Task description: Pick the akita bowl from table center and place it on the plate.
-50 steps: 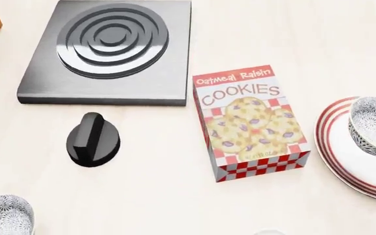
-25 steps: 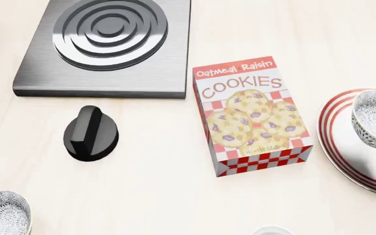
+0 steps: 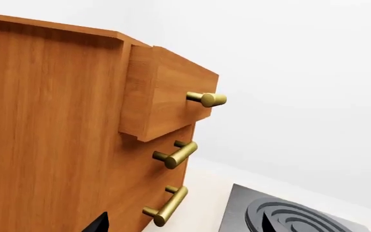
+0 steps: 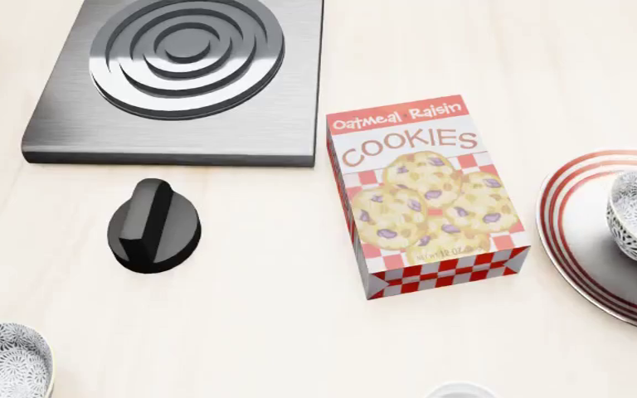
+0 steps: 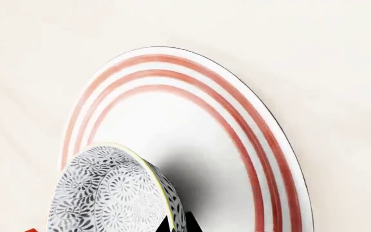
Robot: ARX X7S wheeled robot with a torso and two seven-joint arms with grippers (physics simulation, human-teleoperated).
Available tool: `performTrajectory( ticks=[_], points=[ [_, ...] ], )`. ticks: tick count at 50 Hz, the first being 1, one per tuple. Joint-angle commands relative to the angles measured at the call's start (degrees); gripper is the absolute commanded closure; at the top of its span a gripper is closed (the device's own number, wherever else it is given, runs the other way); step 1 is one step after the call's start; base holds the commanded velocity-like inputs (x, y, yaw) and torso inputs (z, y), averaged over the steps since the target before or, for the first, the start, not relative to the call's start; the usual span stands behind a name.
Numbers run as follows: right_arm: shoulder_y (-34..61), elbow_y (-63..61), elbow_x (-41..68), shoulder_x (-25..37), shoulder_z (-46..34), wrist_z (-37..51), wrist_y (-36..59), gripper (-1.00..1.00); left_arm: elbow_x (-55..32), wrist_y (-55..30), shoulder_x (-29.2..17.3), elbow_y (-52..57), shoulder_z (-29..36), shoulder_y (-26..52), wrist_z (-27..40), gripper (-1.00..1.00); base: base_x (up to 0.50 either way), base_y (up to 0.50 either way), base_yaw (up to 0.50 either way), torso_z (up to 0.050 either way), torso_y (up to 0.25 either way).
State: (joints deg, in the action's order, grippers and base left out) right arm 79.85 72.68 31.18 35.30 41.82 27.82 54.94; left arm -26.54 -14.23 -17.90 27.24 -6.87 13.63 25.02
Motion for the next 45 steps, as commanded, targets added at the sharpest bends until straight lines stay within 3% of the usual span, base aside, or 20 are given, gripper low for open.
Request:
performTrajectory(
  ticks=[1, 4, 5, 12, 16, 24, 35, 45],
  points=[
    [0.79, 2.20, -5.84, 0.64, 5.63, -2.49, -2.16, 1.00, -0.13, -0.11, -0.26, 0.36, 0.26, 0.07, 0.22, -1.00, 0.00, 0.00, 0.00, 0.000, 0.000],
    [1.00, 2.18, -7.81, 0.34, 6.57, -3.05, -2.60, 1.00, -0.28, -0.20, -0.40, 0.46, 0.19, 0.11, 0.29, -1.00, 0.00, 0.00, 0.00, 0.000, 0.000],
    [1.05, 2.18, -8.38, 0.22, 6.85, -3.34, -2.81, -1.00, -0.30, -0.13, -0.40, 0.37, 0.18, 0.11, 0.27, -1.00, 0.00, 0.00, 0.00, 0.000, 0.000],
    [0.76, 0.19, -8.47, -0.25, 11.12, -6.77, -6.01, -1.00, -0.59, -0.20, -0.60, 0.65, 0.06, 0.08, 0.43, -1.00, 0.00, 0.00, 0.00, 0.000, 0.000],
    [-5.08, -20.32, -2.39, -6.23, 18.18, -2.84, -0.19, -1.00, -0.66, -0.22, -0.71, 1.05, 0.13, -0.08, 0.50, -1.00, 0.00, 0.00, 0.00, 0.000, 0.000],
    [-7.92, -43.63, 6.02, -13.22, 25.76, -1.76, 4.13, -1.00, -0.91, -0.26, -0.94, 1.50, 0.11, -0.32, 0.63, -1.00, 0.00, 0.00, 0.00, 0.000, 0.000],
    [-7.40, -57.58, 10.26, -16.93, 23.90, -2.15, 8.27, -1.00, -1.11, -0.10, -1.13, 2.14, 0.08, -0.75, 0.85, -1.00, 0.00, 0.00, 0.00, 0.000, 0.000],
    [-11.13, -73.58, 17.69, -22.01, 19.99, -0.75, 22.00, -1.00, -0.99, -0.14, -1.50, 3.45, 0.60, -1.32, 0.91, -1.00, 0.00, 0.00, 0.00, 0.000, 0.000]
  ],
)
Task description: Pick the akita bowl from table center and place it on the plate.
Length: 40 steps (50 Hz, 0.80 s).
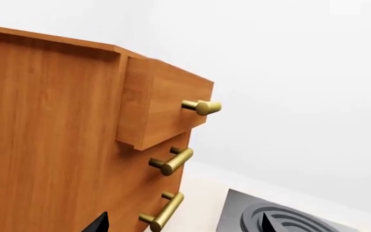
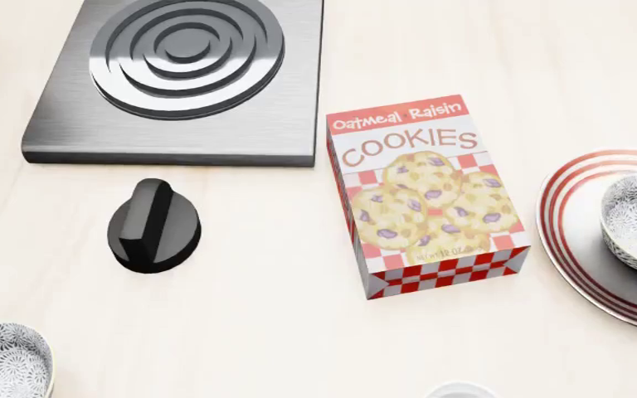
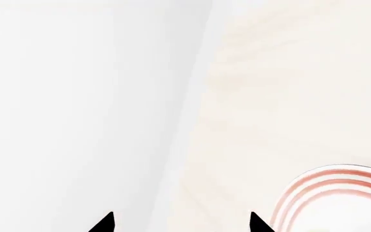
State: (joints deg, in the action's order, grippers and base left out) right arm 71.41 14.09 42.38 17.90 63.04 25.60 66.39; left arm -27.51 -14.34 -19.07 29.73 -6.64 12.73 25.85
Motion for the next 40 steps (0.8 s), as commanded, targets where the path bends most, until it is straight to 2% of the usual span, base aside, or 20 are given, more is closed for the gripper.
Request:
performTrajectory(
  ticks=[1, 6, 9, 14, 18, 21, 26, 35, 40],
  points=[
    [-2.53, -15.75, 7.69, -5.16, -0.45, 2.88, 13.44, -1.00, -0.01, -0.12, -0.42, 1.19, 0.44, -0.41, 0.12, -1.00, 0.00, 0.00, 0.00, 0.000, 0.000],
    [-1.52, -16.29, 11.25, -6.21, 1.22, 6.56, 21.56, -1.00, 0.25, -0.35, -0.62, 1.67, 0.93, -0.31, 0.23, -1.00, 0.00, 0.00, 0.00, 0.000, 0.000],
    [-2.61, -12.67, 15.19, -5.60, -1.56, 10.18, 23.45, -1.00, 0.24, -0.45, -0.76, 1.72, 1.19, -0.24, 0.13, -1.00, 0.00, 0.00, 0.00, 0.000, 0.000],
    [-5.46, -12.33, 19.54, -4.50, -10.20, 10.46, 23.06, -1.00, 0.08, -0.53, -0.97, 1.69, 1.15, 0.14, 0.17, -1.00, 0.00, 0.00, 0.00, 0.000, 0.000],
    [-7.34, -8.78, 28.99, -2.71, -17.50, 16.43, 23.35, -1.00, -0.15, -0.59, -0.94, 1.41, 1.07, 0.32, 0.30, -1.00, 0.00, 0.00, 0.00, 0.000, 0.000],
    [-8.68, -10.98, 32.36, -2.04, -21.46, 17.32, 22.93, -1.00, -0.14, -0.65, -1.03, 1.73, 1.16, 0.21, 0.39, -1.00, 0.00, 0.00, 0.00, 0.000, 0.000],
    [-9.74, -12.69, 40.77, -1.47, -24.01, 22.86, 23.09, -1.00, -0.22, -0.62, -1.07, 1.39, 1.10, 0.54, 0.51, -1.00, 0.00, 0.00, 0.00, 0.000, 0.000],
    [-10.93, -19.70, 63.04, -0.67, -29.20, 39.32, 20.49, -1.00, -0.08, -0.63, -1.14, 1.19, 1.65, 0.82, 0.52, -1.00, 0.00, 0.00, 0.00, 0.000, 0.000],
    [-11.31, -22.58, 68.53, -0.03, -31.63, 42.95, 18.53, -1.00, -0.23, -0.49, -1.24, 1.37, 1.59, 0.63, 0.52, -1.00, 0.00, 0.00, 0.00, 0.000, 0.000]
  ],
)
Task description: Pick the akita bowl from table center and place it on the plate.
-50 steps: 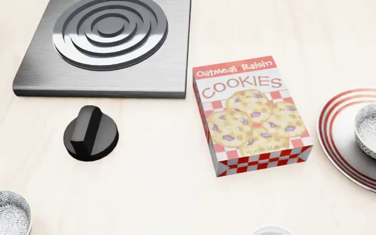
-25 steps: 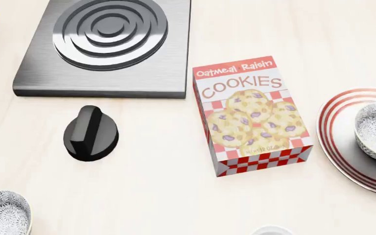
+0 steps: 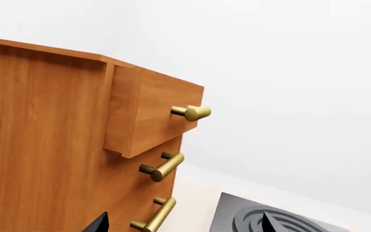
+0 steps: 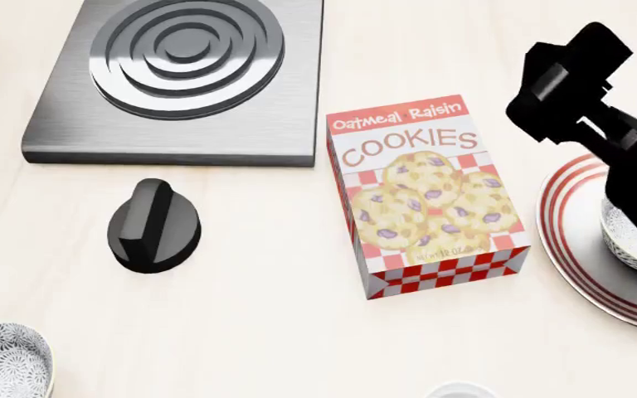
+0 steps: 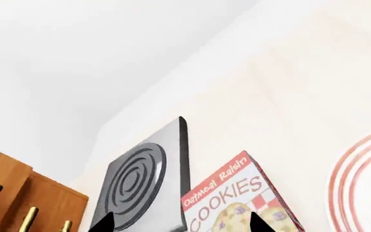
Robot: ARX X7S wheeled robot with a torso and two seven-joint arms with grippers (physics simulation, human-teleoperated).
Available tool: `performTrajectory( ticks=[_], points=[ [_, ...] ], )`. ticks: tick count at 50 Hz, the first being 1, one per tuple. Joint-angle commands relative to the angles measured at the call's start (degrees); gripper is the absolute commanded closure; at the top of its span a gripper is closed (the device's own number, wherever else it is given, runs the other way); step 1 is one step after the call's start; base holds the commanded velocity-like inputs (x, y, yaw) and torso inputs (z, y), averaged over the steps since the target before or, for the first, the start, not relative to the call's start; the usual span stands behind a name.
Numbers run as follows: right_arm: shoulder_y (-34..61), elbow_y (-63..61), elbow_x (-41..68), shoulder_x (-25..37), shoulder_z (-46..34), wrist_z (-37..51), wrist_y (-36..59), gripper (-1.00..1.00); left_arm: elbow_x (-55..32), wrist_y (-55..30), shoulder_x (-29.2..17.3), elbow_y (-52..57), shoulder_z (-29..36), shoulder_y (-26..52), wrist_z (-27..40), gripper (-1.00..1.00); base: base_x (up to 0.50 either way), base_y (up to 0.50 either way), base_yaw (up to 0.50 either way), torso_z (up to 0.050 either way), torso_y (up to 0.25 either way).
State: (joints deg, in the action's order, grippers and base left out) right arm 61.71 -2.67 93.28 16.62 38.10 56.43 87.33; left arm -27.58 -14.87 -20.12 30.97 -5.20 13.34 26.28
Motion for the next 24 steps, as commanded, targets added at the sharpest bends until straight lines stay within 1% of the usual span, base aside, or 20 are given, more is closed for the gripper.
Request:
performTrajectory(
  ticks=[1, 9, 24],
  points=[
    [-1.64, -7.08, 18.80, 1.34, -7.18, 12.75, -2.68, -1.00, -0.13, 0.27, -0.17, -0.05, 0.09, -0.07, 0.00, -1.00, 0.00, 0.00, 0.00, 0.000, 0.000],
    [-2.52, -11.08, 24.65, 2.43, -9.87, 15.80, -5.50, -1.00, -0.30, 0.40, -0.29, 0.27, 0.01, -0.39, 0.15, -1.00, 0.00, 0.00, 0.00, 0.000, 0.000],
    [-3.09, -12.19, 24.16, 3.21, -10.51, 14.45, -6.92, -1.00, -0.54, 0.38, -0.58, 0.50, 0.02, -0.46, 0.44, -1.00, 0.00, 0.00, 0.00, 0.000, 0.000]
  ],
)
